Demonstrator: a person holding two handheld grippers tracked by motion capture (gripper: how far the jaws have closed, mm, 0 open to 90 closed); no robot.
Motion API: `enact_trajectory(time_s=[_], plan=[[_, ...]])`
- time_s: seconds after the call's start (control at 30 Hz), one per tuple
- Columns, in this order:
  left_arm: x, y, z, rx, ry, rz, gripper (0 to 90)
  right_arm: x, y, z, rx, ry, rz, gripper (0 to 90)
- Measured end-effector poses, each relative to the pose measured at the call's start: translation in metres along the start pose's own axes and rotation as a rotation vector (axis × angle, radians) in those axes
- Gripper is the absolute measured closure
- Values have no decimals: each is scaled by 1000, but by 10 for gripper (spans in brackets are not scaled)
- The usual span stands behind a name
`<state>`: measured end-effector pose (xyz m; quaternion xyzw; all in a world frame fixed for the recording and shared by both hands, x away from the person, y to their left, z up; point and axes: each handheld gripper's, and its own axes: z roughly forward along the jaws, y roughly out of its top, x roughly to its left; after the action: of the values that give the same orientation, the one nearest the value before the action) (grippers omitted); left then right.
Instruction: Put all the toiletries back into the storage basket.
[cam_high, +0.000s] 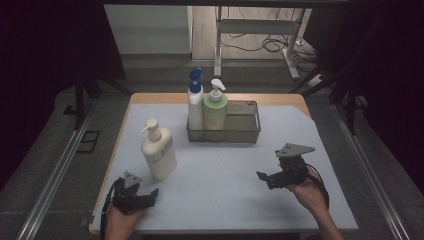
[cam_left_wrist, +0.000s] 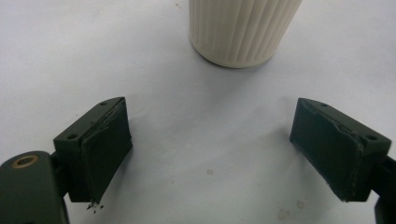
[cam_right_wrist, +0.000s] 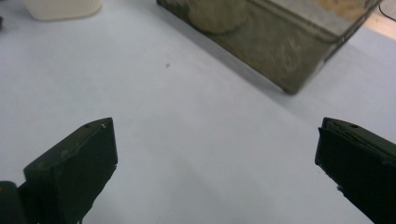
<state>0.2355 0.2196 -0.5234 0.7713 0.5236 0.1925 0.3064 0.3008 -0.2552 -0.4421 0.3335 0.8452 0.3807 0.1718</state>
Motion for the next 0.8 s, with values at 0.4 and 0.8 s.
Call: enact_trajectory(time_s=[0.4, 0.8], plan=[[0, 1, -1, 2, -3, -7, 140, -4, -51, 21, 56, -15, 52, 0], [-1, 6, -7, -27, -11, 1, 232, -1, -72, 38, 109, -4, 53, 0]])
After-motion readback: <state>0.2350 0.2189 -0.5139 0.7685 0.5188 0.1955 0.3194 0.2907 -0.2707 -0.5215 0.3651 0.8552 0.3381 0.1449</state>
